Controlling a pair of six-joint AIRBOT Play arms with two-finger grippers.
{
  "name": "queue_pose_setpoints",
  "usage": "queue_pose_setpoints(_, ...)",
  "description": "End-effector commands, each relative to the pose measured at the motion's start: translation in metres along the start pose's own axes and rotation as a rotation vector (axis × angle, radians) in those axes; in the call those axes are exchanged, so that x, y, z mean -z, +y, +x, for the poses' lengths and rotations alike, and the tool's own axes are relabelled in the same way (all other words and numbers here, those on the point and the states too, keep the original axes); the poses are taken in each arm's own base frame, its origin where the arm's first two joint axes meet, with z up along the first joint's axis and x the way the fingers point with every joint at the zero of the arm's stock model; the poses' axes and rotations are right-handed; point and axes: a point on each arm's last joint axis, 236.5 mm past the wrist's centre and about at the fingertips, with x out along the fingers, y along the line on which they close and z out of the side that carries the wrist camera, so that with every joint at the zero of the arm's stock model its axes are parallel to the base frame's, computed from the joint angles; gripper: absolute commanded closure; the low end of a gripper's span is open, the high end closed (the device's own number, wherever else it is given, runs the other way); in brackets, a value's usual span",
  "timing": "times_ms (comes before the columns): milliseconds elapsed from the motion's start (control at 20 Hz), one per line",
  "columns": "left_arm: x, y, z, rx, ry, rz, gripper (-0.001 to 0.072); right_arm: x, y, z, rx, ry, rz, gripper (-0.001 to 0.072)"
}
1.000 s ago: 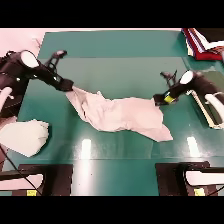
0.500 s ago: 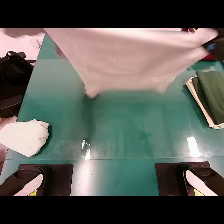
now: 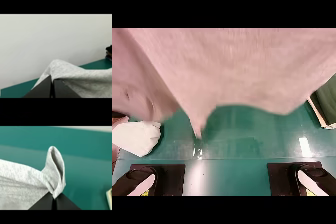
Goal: Fold the shirts.
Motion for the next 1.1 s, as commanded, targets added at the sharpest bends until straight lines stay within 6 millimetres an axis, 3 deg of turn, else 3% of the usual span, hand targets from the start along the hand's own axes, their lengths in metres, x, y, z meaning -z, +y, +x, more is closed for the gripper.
queue_pose_setpoints(0, 0.101, 0.007, 0.079, 0.03, 0.289, -0.033, 0.0683, 0.05, -0.019, 0.067, 0.017, 0.285, 0.062, 0.07)
queue_pose_setpoints(100, 0.201, -0.001, 0.129, 0.097, 0.561, -0.091, 0.0682, 0.101, -0.033, 0.125, 0.025, 0.488, 0.106, 0.0701)
queue_pose_setpoints(200, 0.299, -0.016, 0.162, 0.177, 0.813, -0.165, 0.0682, 0.154, -0.046, 0.18, 0.03, 0.649, 0.147, 0.0701)
queue_pose_setpoints(300, 0.384, -0.021, 0.193, 0.208, 0.976, -0.212, 0.0682, 0.19, -0.056, 0.228, 0.029, 0.728, 0.178, 0.07)
queue_pose_setpoints(400, 0.441, -0.021, 0.217, 0.204, 1.046, -0.241, 0.0681, 0.21, -0.065, 0.264, 0.037, 0.761, 0.199, 0.07)
queue_pose_setpoints(450, 0.458, -0.019, 0.225, 0.195, 1.055, -0.247, 0.0681, 0.215, -0.068, 0.277, 0.039, 0.77, 0.204, 0.0699)
queue_pose_setpoints(550, 0.476, -0.007, 0.236, 0.15, 1.052, -0.224, 0.0669, 0.216, -0.073, 0.298, 0.04, 0.78, 0.207, 0.0669)
queue_pose_setpoints(600, 0.476, 0.0, 0.235, 0.134, 1.052, -0.221, 0.0383, 0.211, -0.074, 0.306, 0.039, 0.773, 0.206, 0.0392)
queue_pose_setpoints(650, 0.474, 0.008, 0.232, 0.116, 1.063, -0.238, 0.0023, 0.204, -0.075, 0.311, 0.038, 0.766, 0.202, 0.0235)
queue_pose_setpoints(750, 0.469, 0.032, 0.209, 0.055, 1.137, -0.325, -0.0002, 0.187, -0.076, 0.308, 0.033, 0.743, 0.193, 0.024)
queue_pose_setpoints(900, 0.445, 0.052, 0.174, 0.029, 1.169, -0.392, -0.0002, 0.174, -0.071, 0.284, 0.018, 0.703, 0.141, 0.0271)
queue_pose_setpoints(1050, 0.431, 0.04, 0.135, 0.017, 1.175, -0.383, -0.0002, 0.185, -0.064, 0.255, 0.019, 0.682, 0.141, 0.0271)
